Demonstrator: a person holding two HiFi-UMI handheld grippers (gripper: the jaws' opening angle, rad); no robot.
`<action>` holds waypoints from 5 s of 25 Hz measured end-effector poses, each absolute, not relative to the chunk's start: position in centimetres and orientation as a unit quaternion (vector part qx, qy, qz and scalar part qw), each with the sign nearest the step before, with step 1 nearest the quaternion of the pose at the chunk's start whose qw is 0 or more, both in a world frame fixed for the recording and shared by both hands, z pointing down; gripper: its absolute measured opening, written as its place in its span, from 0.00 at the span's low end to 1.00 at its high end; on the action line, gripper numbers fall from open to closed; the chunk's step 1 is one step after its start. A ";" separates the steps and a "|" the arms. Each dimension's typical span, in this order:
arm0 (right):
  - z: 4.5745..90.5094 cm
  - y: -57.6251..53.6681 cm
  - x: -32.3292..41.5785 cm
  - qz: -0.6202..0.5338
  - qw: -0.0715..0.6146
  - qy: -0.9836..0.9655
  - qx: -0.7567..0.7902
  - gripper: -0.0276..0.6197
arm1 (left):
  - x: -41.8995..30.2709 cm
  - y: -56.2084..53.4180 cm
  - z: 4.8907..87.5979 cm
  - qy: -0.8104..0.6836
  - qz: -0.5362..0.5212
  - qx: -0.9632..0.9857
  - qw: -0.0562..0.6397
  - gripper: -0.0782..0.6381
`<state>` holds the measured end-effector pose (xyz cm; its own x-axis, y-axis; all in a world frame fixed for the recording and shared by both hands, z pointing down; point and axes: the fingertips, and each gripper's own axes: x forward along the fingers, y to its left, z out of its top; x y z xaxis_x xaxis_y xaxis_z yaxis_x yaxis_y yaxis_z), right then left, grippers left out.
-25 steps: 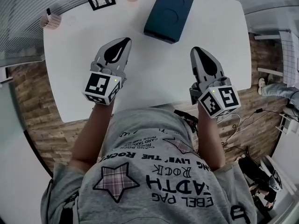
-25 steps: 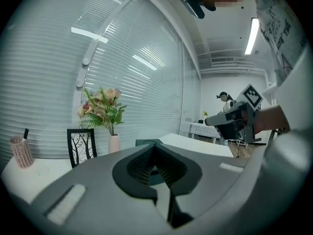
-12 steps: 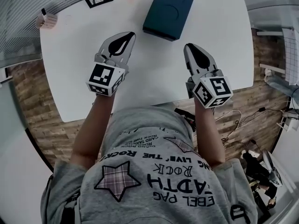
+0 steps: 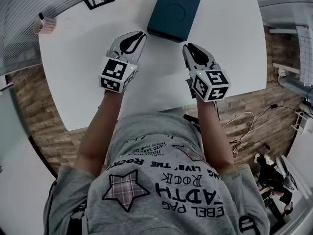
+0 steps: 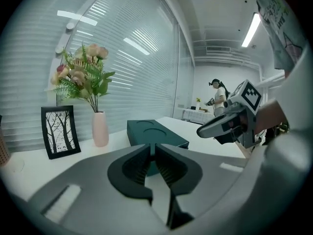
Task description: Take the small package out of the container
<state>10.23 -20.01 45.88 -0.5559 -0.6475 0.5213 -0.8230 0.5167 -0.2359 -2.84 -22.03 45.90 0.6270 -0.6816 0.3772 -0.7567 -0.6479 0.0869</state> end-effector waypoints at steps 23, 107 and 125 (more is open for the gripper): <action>51.9 -21.5 9.9 0.281 0.237 -0.806 0.463 0.19 | -1.2 -24.0 53.7 -0.358 0.253 0.887 0.147 0.21; 52.5 -19.4 8.8 0.313 0.267 -0.837 0.362 0.11 | -1.7 -21.9 53.7 -0.348 0.286 0.876 0.175 0.19; 52.5 -16.2 7.4 0.311 0.280 -0.837 0.351 0.11 | -3.0 -18.8 53.8 -0.337 0.293 0.879 0.170 0.19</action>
<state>7.43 -16.24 52.53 -0.5961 -0.4146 0.6876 -0.7629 0.5595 -0.3240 -2.99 -18.75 53.81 0.6017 -0.4925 0.6288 -0.6911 -0.7157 0.1007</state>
